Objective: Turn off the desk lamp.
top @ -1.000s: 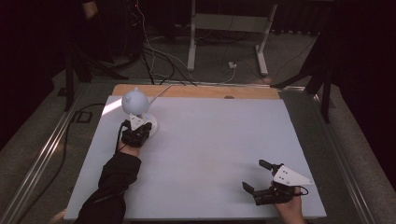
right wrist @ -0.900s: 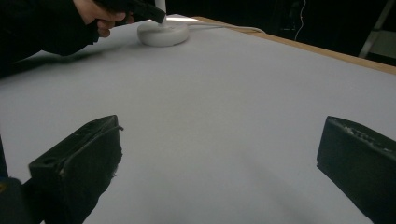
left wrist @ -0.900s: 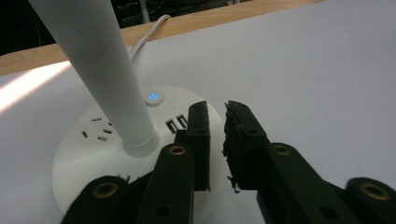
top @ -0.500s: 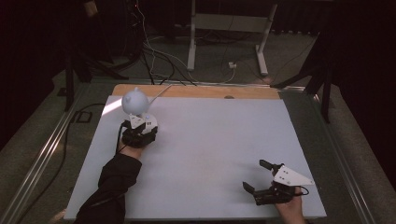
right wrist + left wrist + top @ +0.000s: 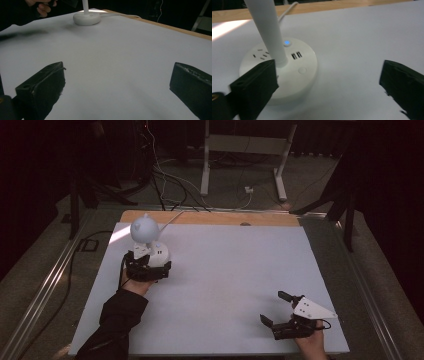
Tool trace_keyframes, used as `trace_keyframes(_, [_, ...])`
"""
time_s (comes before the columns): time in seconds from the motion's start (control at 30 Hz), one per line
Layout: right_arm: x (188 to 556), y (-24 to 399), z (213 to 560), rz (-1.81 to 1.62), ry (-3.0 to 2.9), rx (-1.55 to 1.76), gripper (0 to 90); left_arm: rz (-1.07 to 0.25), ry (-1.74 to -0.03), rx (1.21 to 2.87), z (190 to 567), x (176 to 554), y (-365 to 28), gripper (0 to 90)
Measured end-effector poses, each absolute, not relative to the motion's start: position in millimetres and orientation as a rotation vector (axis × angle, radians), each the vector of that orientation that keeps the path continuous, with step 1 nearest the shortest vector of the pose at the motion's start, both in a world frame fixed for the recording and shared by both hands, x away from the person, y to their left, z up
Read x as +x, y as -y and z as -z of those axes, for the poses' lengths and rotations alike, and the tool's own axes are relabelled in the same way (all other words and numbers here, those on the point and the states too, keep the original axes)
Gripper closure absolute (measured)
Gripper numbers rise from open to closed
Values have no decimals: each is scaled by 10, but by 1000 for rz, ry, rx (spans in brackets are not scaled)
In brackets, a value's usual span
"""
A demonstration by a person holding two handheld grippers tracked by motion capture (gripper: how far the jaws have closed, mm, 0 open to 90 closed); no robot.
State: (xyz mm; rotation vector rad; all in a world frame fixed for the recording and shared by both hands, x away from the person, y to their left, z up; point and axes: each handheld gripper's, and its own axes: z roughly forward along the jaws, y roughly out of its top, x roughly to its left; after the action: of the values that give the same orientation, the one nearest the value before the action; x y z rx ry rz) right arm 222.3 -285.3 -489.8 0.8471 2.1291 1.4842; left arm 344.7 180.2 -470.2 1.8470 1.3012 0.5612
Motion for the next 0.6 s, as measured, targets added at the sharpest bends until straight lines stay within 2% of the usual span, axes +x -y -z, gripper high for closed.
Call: trace_keyframes(0.6, [2221,2840,4899,-1480,-2130,847,0,-511,-1253,1880,4696,3031,-1993,5])
